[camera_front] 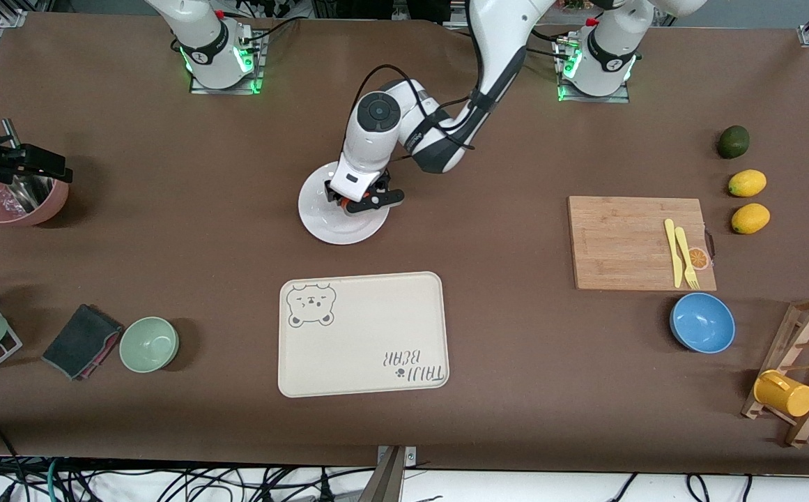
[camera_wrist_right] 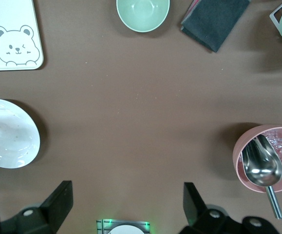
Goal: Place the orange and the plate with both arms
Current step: 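Lower the orange onto the white plate and open the left gripper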
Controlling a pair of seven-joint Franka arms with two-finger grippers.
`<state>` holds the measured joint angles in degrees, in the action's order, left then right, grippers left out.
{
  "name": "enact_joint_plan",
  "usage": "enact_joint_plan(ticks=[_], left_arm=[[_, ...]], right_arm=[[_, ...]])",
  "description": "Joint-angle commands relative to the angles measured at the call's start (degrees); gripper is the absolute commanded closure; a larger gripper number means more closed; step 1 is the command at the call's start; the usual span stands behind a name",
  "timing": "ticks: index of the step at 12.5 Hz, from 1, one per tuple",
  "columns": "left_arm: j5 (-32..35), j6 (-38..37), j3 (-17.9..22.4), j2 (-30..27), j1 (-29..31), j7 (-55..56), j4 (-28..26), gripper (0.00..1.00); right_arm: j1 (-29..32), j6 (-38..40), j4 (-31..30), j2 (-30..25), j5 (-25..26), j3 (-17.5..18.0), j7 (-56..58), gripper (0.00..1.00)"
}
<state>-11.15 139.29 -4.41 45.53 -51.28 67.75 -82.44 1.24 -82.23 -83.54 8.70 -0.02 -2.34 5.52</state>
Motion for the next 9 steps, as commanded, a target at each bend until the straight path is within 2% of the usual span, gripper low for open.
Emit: enact_joint_plan(ticks=[1,2,3,6,8,9], left_arm=[[-1.16,2.30,0.99,3.42,-1.63,-0.16,2.46,0.96],[-0.99,2.30,1.07,3.95,-1.63,-0.60,2.46,0.42],[-0.72,2.30,1.33,4.21,-1.63,-0.34,2.46,0.00],[-0.46,-0.93,2.39,1.33,-0.93,-0.42,2.72,0.00],[-0.54,-14.51,5.02,1.14,-0.75,-0.60,9.80,0.00],[-0.54,-19.45,5.12,0.88,0.38,-0.69,12.19,0.00]], right_arm=[[0.08,1.11,1.18,0.26,0.11,-0.03,-0.07,0.00],[0.08,1.11,1.10,0.26,0.11,-0.03,-0.07,0.00],[0.08,1.11,1.18,0.26,0.11,-0.03,-0.07,0.00],[0.08,1.11,1.18,0.18,0.11,-0.03,-0.24,0.00],[0.08,1.11,1.18,0.18,0.11,-0.03,-0.24,0.00],[0.08,1.11,1.18,0.18,0.11,0.06,-0.24,0.00]])
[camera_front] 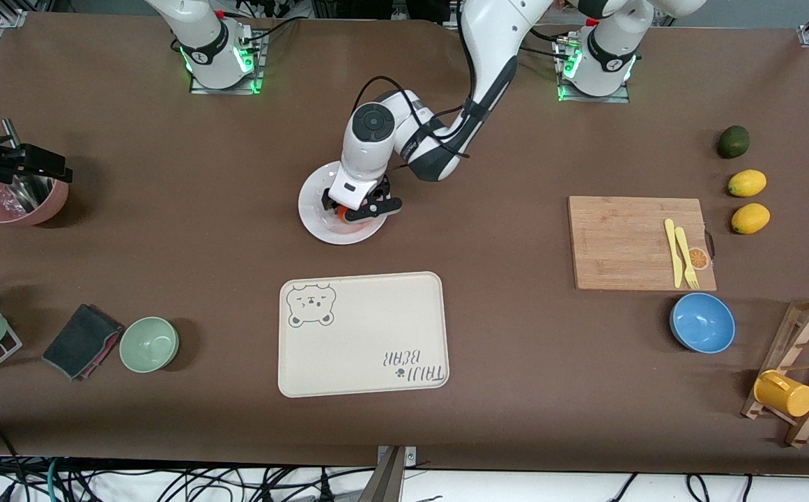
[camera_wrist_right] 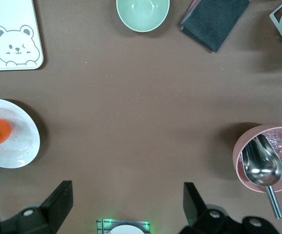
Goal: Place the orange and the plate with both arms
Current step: 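Lower the orange onto the white plate and open the left gripper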
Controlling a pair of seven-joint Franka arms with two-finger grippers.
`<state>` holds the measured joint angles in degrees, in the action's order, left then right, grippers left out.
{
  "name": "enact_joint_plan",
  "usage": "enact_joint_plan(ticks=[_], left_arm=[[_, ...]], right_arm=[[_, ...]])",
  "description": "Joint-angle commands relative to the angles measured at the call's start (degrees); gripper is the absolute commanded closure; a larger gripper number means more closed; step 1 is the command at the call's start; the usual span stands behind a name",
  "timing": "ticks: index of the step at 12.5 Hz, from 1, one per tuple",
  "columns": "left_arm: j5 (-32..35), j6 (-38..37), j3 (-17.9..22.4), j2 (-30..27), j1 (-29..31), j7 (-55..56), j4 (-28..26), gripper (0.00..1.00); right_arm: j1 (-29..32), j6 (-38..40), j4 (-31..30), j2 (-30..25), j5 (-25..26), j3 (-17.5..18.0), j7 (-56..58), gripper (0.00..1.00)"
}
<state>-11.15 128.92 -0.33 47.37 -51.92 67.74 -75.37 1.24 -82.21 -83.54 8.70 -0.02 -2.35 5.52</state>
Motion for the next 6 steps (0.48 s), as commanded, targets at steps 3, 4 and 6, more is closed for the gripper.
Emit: enact_joint_plan(ticks=[3,4,6], left_arm=[[1.99,-15.08,0.86,-5.69,8.30,-11.34,4.89,0.00],[2.00,-18.06,0.94,-6.93,11.02,-16.45,4.80,0.00],[1.83,-24.65,0.68,-9.13,18.31,-27.68,4.71,0.00]], right_arm=[[-0.10,0.91,1.27,0.17,0.11,0.51,-0.42,0.00],[-0.10,0.91,1.27,0.17,0.11,0.42,-0.42,0.00],[-0.01,0.65,1.27,0.17,0.11,0.16,-0.42,0.00]])
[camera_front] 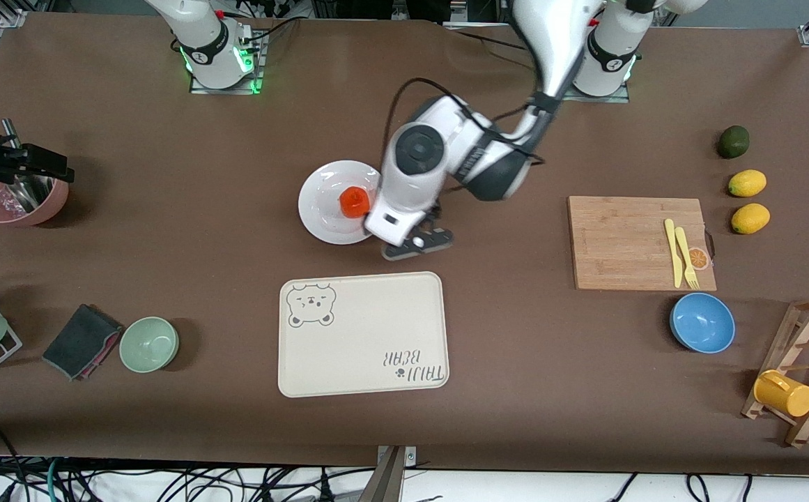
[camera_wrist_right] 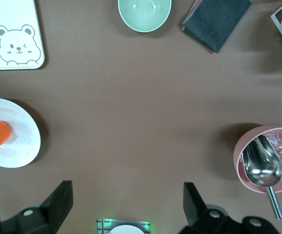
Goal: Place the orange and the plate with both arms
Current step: 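Withdraw the left gripper while the right gripper reaches toward the plate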
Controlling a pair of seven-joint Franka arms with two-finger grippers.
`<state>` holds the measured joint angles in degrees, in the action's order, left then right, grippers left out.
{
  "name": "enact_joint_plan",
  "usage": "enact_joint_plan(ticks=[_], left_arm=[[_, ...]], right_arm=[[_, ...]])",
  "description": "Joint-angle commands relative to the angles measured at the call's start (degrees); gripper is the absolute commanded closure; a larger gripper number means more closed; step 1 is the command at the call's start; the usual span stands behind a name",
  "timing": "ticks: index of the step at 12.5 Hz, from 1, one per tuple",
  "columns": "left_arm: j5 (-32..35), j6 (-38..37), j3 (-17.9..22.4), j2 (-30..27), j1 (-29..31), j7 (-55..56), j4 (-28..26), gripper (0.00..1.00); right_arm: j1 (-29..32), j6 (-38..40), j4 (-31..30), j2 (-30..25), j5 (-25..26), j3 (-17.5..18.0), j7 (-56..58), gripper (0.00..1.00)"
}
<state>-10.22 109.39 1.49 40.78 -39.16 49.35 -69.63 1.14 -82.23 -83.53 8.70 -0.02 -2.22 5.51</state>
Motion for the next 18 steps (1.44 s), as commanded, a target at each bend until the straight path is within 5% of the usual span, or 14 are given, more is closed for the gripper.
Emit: enact_joint_plan(ticks=[1,4,9,14,15,18], left_arm=[[0.81,-8.55,-1.05,-3.07,9.24,-16.50,-1.03,0.00],[0.73,-15.25,-1.05,-5.18,23.55,-40.75,-1.03,0.00],[1.25,-23.08,-0.87,-8.26,38.78,-65.38,-0.59,0.00],[8.44,-23.00,-0.70,-16.76,41.89,-69.48,-1.99,0.00],[9.07,-21.52,-0.61,-20.97,40.66,-69.57,-6.00,0.00],[9.86,-4.32,-0.09,-40.29,35.30,-69.48,-29.71,0.00]], right_arm=[[0.09,0.32,1.26,0.17,0.54,0.02,-0.42,0.00],[0.17,0.93,1.18,0.26,0.55,-0.07,-0.50,0.00],[1.23,0.06,1.26,2.45,0.72,-0.68,-0.59,0.00],[1.23,-1.61,-0.65,6.16,0.11,-0.68,0.02,0.00],[1.06,-1.00,-1.45,5.54,0.11,-0.34,0.02,0.00],[0.88,-1.87,-3.74,4.31,-0.76,1.77,-0.42,0.00]])
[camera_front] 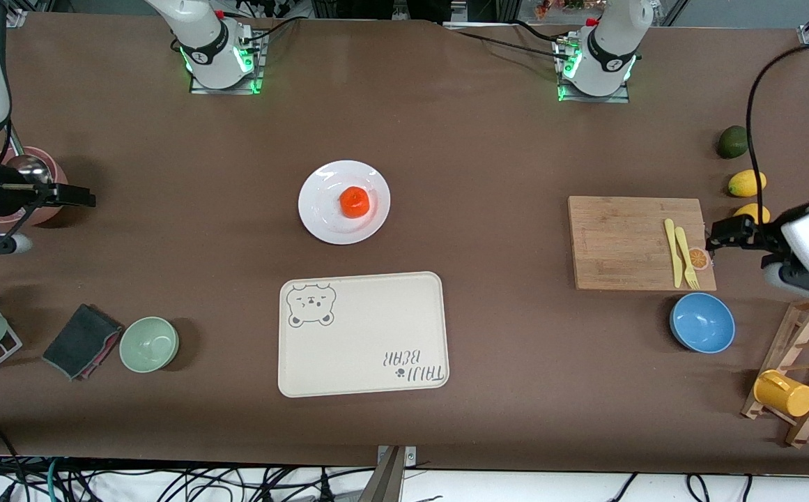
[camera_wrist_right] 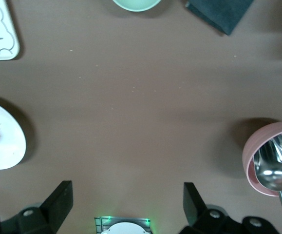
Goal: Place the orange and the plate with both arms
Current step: 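Withdraw the left gripper while the right gripper reaches toward the plate, then slide the right gripper to the plate rim and grip it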
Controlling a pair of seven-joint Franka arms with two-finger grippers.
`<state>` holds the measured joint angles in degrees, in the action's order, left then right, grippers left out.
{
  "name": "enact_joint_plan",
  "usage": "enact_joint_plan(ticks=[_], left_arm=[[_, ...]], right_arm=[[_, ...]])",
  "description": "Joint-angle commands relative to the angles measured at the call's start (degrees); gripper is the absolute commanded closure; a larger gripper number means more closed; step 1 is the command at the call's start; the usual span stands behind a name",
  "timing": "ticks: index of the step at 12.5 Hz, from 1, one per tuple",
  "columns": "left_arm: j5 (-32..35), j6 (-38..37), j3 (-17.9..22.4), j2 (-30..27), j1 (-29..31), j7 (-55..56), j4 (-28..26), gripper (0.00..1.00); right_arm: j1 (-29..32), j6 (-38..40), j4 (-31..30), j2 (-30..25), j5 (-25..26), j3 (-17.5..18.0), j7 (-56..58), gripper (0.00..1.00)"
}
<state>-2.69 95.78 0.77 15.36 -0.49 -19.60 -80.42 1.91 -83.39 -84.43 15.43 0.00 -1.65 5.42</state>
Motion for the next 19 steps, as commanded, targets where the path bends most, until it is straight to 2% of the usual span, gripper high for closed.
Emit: enact_joint_plan(ticks=[1,4,6,7,10,12,14,17,19], left_arm=[[2.78,9.42,0.64,-17.61,-3.64,-0.62,-20.63,0.00],[2.78,1.90,1.16,-21.41,-3.73,-0.62,-20.39,0.00],[3.31,-3.22,3.79,-22.64,-4.69,-1.05,-19.77,0.00],[3.40,-3.23,5.11,-22.82,-5.56,-1.23,-19.77,0.00],[3.31,-2.97,5.30,-20.02,-4.26,-1.32,-18.20,0.00],[3.31,-2.88,5.30,-19.75,-4.17,-0.88,-18.10,0.00],[3.31,-1.31,5.30,-19.49,-4.17,-0.44,-17.92,0.00],[3.31,-1.21,5.21,-19.84,-4.08,-0.44,-17.92,0.00],[3.31,-1.30,5.12,-19.92,-4.08,-0.44,-18.01,0.00]], right_arm=[[0.03,-2.37,-4.50,-3.38,-1.40,1.47,-0.50,0.00],[-0.06,-10.80,-11.53,-5.06,-1.50,4.90,-1.29,0.00],[-0.06,-14.23,-14.52,-4.53,-5.42,6.57,-2.69,0.00],[-0.06,-18.17,-17.41,-4.62,-6.15,7.36,-3.13,0.00],[-0.06,-28.46,-25.23,-4.09,-8.07,10.43,-3.66,0.00],[0.03,-31.64,-28.41,-3.83,-15.26,10.88,-2.44,0.00],[0.03,-32.44,-30.17,-2.52,-19.75,11.93,2.02,0.00],[0.03,-34.72,-34.21,-0.32,-33.36,11.76,17.73,0.00],[0.20,-34.91,-35.89,1.70,-37.95,11.06,27.58,0.00]])
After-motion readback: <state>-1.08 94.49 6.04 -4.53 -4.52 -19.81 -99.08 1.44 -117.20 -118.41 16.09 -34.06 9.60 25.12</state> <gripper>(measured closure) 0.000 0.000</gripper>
